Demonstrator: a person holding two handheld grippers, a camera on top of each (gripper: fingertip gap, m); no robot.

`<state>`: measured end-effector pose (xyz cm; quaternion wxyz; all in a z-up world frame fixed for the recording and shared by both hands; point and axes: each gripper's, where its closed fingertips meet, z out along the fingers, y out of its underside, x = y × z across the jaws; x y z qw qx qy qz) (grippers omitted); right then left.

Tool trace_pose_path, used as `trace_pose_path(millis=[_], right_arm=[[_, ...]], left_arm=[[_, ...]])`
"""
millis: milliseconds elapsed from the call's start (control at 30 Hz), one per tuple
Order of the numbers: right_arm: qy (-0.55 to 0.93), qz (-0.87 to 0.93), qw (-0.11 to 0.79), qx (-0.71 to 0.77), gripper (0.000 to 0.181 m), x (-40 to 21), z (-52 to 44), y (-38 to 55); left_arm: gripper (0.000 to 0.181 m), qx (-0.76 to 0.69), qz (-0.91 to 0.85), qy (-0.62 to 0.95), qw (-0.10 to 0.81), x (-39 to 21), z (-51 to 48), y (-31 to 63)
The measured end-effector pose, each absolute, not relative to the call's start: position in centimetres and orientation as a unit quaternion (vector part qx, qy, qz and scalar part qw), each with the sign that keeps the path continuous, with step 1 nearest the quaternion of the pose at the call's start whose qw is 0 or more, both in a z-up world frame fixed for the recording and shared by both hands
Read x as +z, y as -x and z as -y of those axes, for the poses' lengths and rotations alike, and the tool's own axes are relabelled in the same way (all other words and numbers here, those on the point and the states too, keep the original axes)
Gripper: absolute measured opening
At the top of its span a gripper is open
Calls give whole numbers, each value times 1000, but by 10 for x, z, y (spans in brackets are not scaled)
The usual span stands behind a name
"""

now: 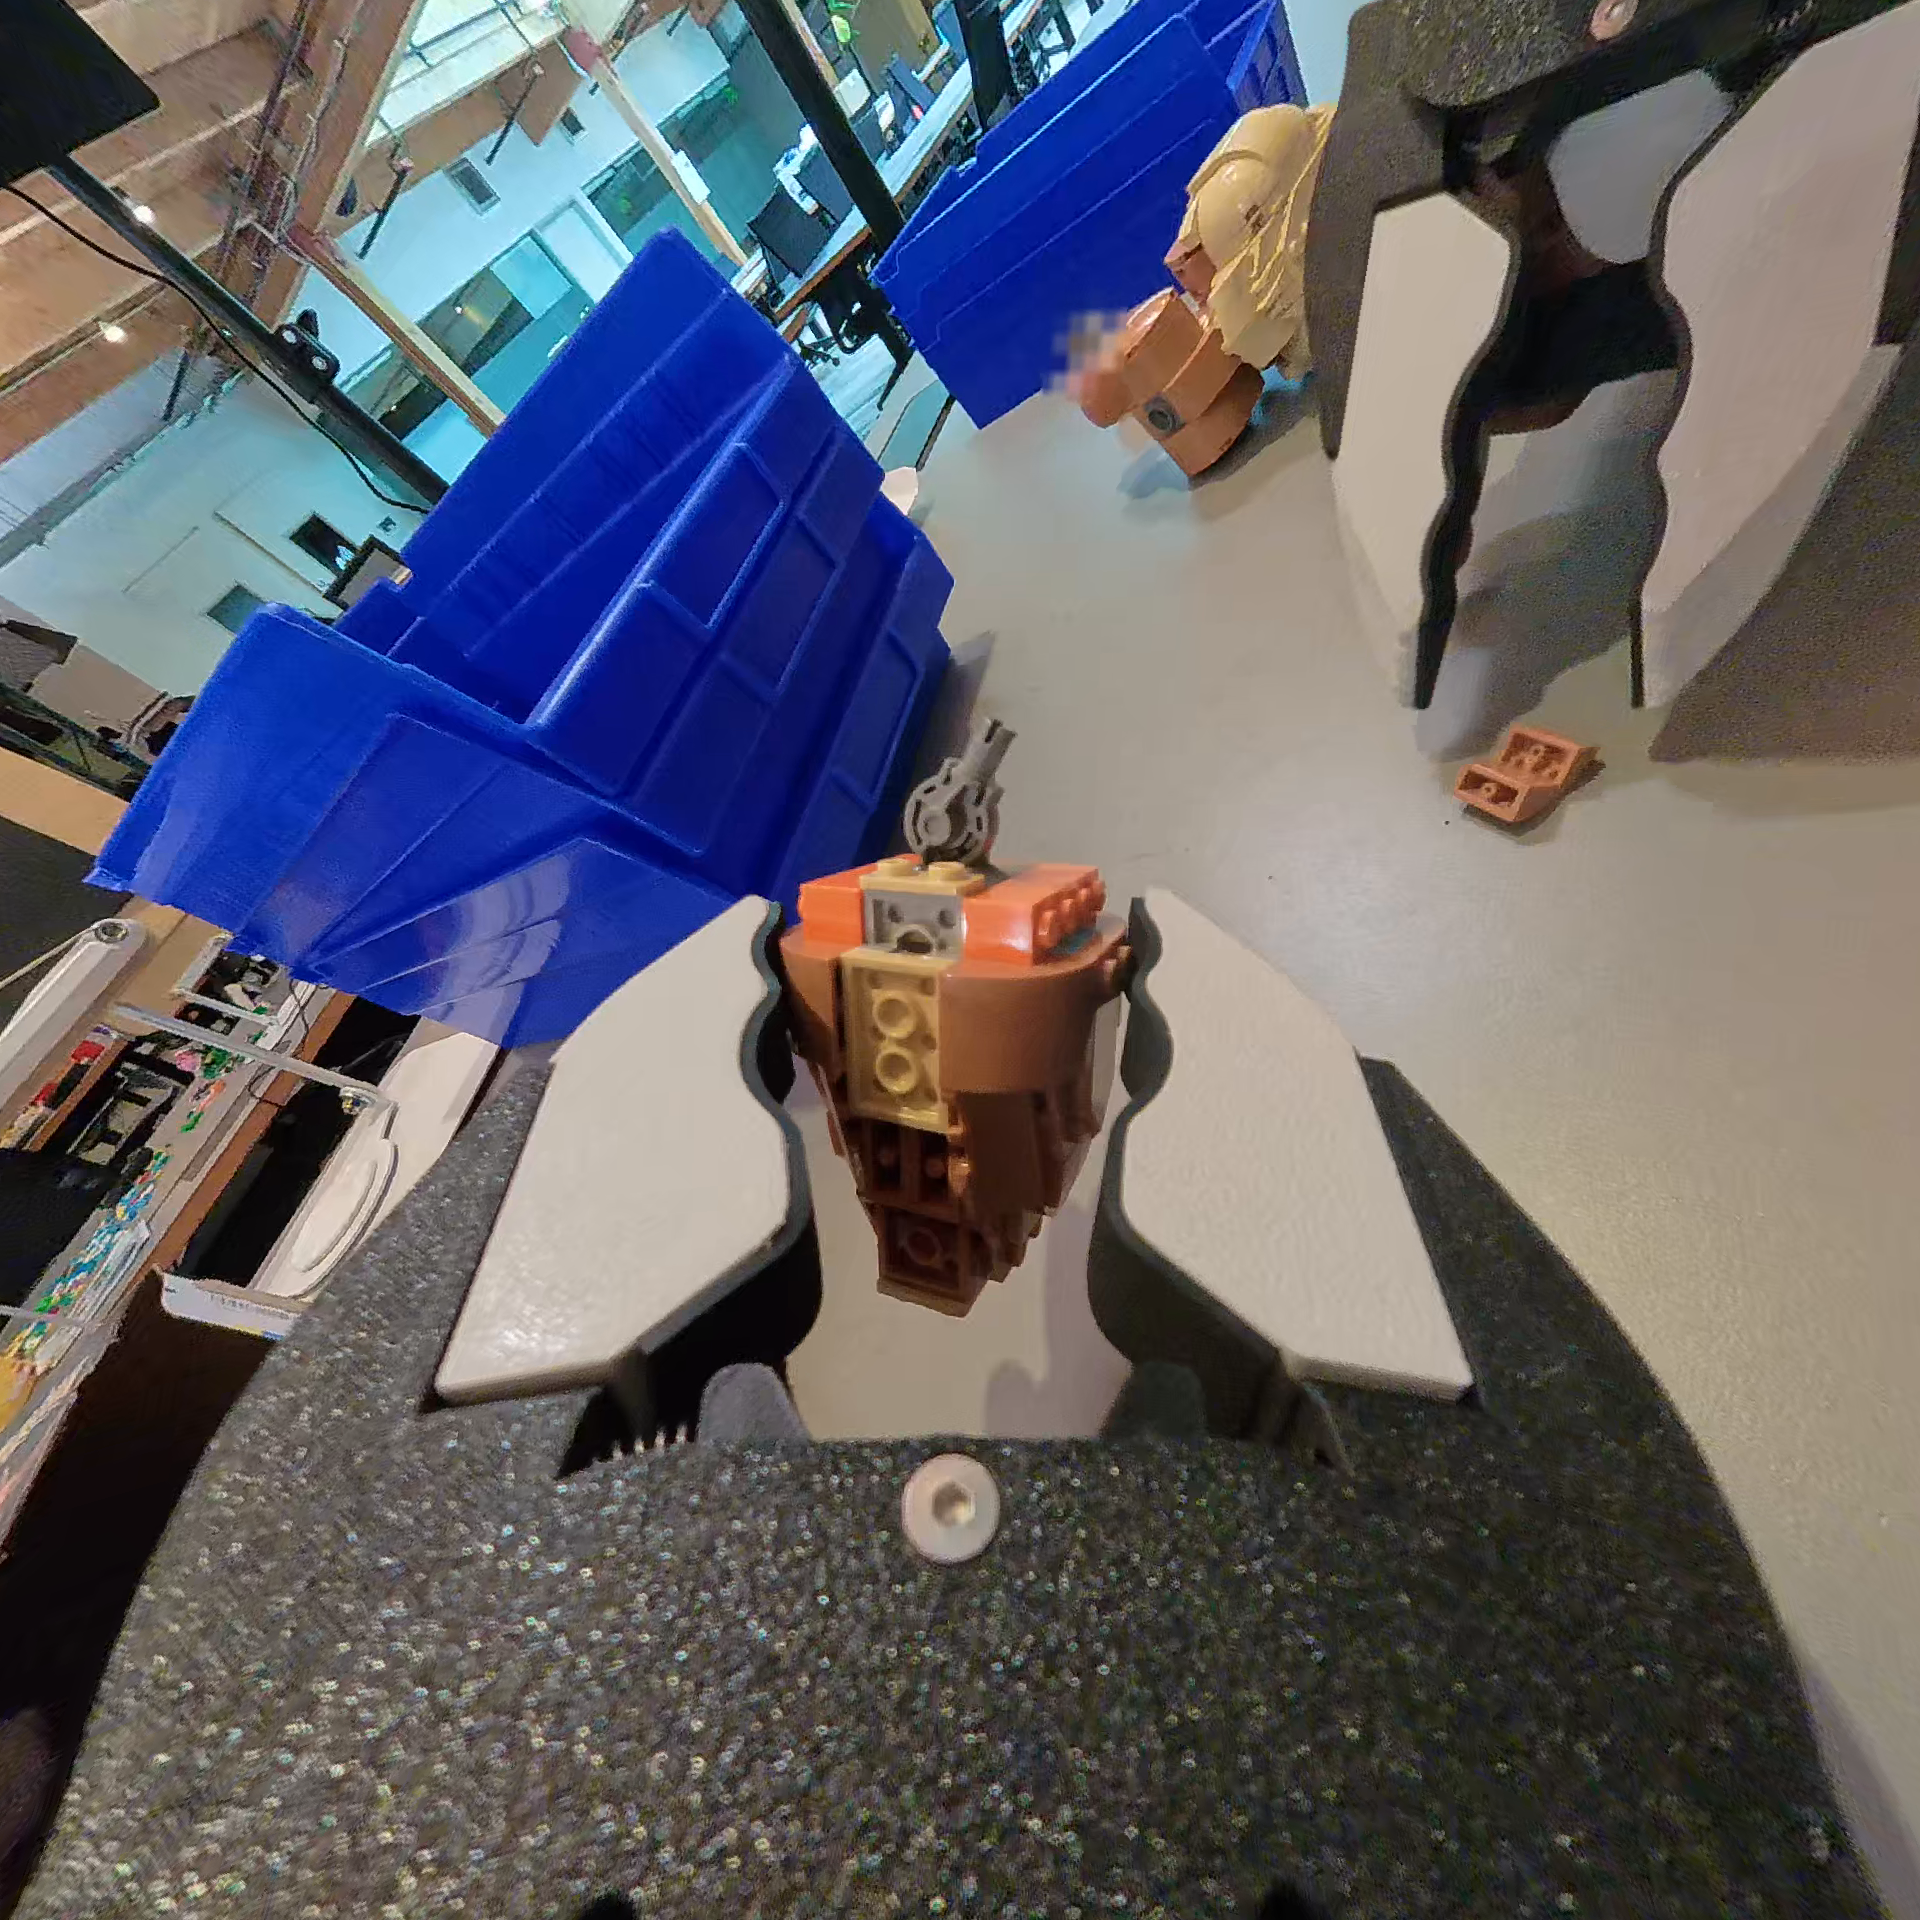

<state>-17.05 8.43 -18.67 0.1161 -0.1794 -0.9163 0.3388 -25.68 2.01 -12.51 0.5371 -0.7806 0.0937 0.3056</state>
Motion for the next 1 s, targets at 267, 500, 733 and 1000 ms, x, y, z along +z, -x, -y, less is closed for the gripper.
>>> trace_pose_path(millis=[267, 500, 733, 1000], right_arm=[[144, 938, 103, 297, 2, -199, -68, 170], [130, 940, 115, 294, 0, -198, -62, 181], [122, 924, 75, 354, 35, -183, -53, 175], [94, 941, 80, 314, 26, -199, -42, 177]], left_arm=[[62, 290, -92, 782, 544, -126, -20, 256], [62, 276, -76, 779, 558, -122, -17, 257], [62, 261, -73, 780, 564, -123, -18, 256], [62, 204, -70, 752, 623, -106, -16, 245]])
